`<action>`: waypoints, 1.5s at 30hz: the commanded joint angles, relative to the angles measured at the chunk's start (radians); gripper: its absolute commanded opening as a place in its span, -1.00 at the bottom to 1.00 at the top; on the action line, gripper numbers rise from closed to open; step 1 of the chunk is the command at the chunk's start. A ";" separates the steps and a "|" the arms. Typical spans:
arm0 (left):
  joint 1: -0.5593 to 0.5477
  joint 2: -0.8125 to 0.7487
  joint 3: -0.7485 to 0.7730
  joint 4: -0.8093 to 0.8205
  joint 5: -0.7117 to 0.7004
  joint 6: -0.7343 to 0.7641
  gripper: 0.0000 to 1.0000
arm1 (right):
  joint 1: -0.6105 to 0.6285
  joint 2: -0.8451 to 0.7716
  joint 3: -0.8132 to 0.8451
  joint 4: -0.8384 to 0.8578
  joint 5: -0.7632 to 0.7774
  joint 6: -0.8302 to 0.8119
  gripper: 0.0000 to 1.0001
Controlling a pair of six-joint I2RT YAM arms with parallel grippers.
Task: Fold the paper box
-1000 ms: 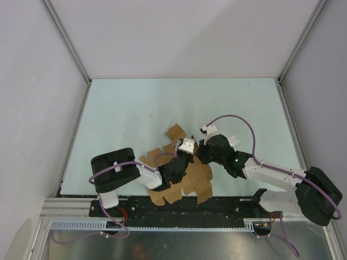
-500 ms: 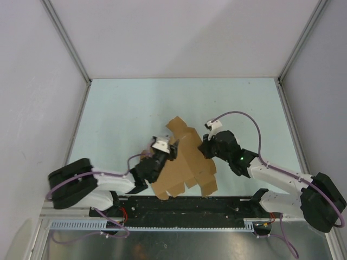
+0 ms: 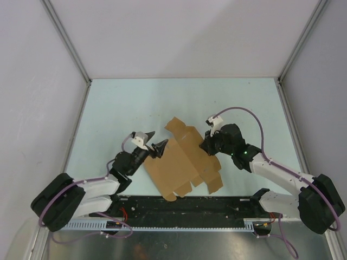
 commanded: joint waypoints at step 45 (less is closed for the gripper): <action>0.245 0.407 0.365 -0.463 0.541 -0.193 0.25 | 0.014 -0.022 0.050 -0.057 -0.025 -0.048 -0.96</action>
